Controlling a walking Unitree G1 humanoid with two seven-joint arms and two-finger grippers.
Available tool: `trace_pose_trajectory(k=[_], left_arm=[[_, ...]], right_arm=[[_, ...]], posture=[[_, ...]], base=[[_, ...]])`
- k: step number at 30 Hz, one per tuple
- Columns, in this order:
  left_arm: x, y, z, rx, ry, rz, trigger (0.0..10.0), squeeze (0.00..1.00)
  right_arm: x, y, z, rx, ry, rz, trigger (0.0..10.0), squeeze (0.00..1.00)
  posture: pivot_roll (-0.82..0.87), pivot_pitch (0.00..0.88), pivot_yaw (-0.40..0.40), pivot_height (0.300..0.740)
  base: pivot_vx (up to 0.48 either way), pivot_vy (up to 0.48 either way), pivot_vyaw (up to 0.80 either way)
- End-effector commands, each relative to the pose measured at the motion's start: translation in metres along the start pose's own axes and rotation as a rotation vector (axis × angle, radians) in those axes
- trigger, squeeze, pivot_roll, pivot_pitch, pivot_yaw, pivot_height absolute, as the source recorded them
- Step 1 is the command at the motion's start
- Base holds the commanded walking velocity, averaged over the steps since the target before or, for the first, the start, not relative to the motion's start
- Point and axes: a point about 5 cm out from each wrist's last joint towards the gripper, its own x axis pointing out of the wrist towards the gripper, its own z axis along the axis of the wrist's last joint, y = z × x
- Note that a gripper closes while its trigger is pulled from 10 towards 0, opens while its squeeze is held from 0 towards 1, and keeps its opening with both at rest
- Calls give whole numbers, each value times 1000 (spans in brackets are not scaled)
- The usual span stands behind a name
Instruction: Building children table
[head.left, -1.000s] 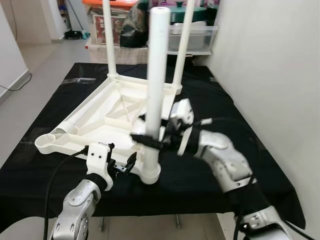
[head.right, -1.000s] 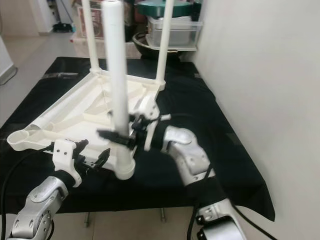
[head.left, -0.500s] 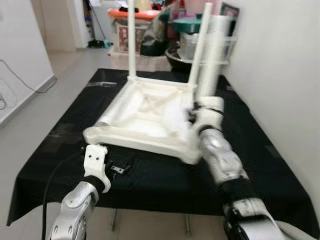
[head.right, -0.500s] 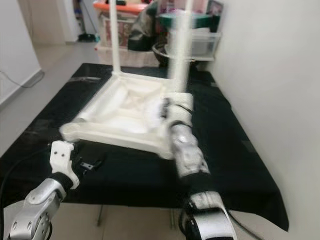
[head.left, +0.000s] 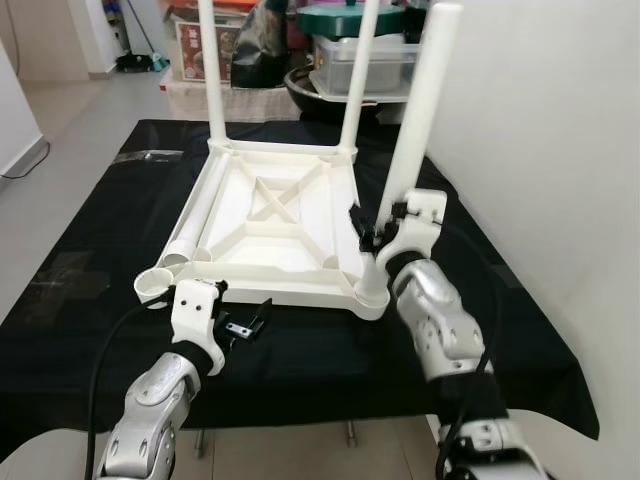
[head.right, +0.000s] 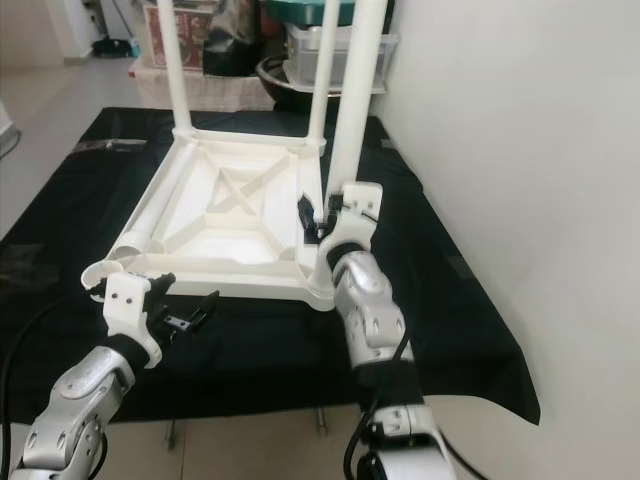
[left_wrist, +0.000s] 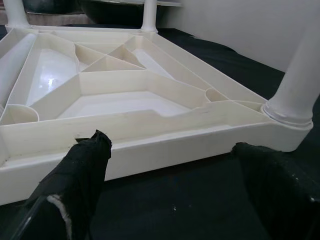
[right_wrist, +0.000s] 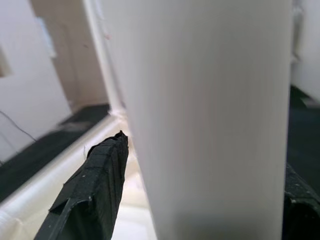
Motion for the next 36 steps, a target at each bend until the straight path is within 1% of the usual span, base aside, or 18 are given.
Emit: trace_pose_trajectory(k=[1, 3, 6, 11, 12, 13, 15, 18, 19, 22, 25, 26, 29, 32, 33, 34, 35, 36], left_arm=[[-2, 2, -2, -1, 5, 9, 10000, 0], [-2, 2, -2, -1, 5, 9, 10000, 0], [-3, 3, -2, 3, 5, 10, 10000, 0], [-1, 3, 0, 4, 1, 12, 10000, 0], [-1, 2, 0, 3, -2, 12, 10000, 0], [-1, 1, 1, 1, -3, 11, 10000, 0], [-3, 1, 0, 1, -1, 13, 10000, 0], [-4, 1, -1, 1, 2, 15, 10000, 0], [-5, 2, -2, 2, 5, 17, 10000, 0], [-7, 3, -3, 3, 10, 17, 10000, 0], [-5, 3, -4, 3, 16, 12, 10000, 0], [-5, 3, -4, 3, 16, 12, 10000, 0], [-3, 1, -3, 0, 13, 6, 10000, 0], [-2, -1, -2, -3, 11, 0, 10000, 0], [-3, -1, -4, -6, 14, -3, 10000, 0], [-3, -1, -4, -6, 14, -3, 10000, 0], [-4, -2, -7, -6, 22, -3, 10000, 0], [-3, -2, -7, -9, 23, -3, 10000, 0]], right_arm=[[5, 10, 5, -21, 36, 356, 10000, 0], [5, 10, 5, -21, 36, 356, 10000, 0], [-1, 11, 2, -109, 111, 657, 10000, 0], [-8, 30, -15, -129, 177, 855, 10000, 0], [-13, 44, -26, -119, 201, 939, 9333, 0], [-19, 54, -35, -104, 213, 995, 2980, 0], [-23, 61, -42, -89, 226, 1019, 1490, 0], [-24, 63, -47, -73, 238, 1037, 1490, 0], [-20, 59, -57, -87, 265, 918, 0, 0], [-9, 43, -71, -106, 313, 633, 0, 0], [-6, -24, -87, -99, 396, -120, 0, 0], [-6, -24, -87, -99, 396, -120, 0, 0], [-29, -68, -92, -123, 441, -514, 0, 0], [-41, -78, -87, -181, 422, -606, 0, 0], [-41, -71, -82, -200, 395, -571, 3255, 0], [-41, -71, -82, -200, 395, -571, 3255, 0], [-39, -58, -80, -205, 388, -494, 10000, 0], [-33, -41, -73, -155, 329, -375, 10000, 0]], posture=[[102, 0, -89, 740], [102, 0, -89, 740], [103, 0, -92, 740], [110, 0, -98, 740], [118, 0, -102, 740], [123, 0, -101, 740], [127, 0, -102, 740], [127, 0, -102, 740], [120, 0, -96, 740], [111, 0, -92, 740], [97, 0, -86, 740], [97, 0, -86, 740], [81, 0, -79, 740], [74, 0, -75, 740], [68, 0, -72, 740], [68, 0, -72, 740], [66, 0, -72, 740], [66, 0, -73, 740]], base=[[0, 0, 0], [0, 0, 0], [0, 0, 0], [0, 0, 0], [0, 0, 0], [0, 0, 0], [0, 0, 0], [0, 0, 0], [0, 0, 0], [0, 0, 0], [0, 0, 0], [0, 0, 0], [0, 0, 0], [0, 0, 0], [0, 0, 0], [0, 0, 0], [0, 0, 0], [0, 0, 0]])
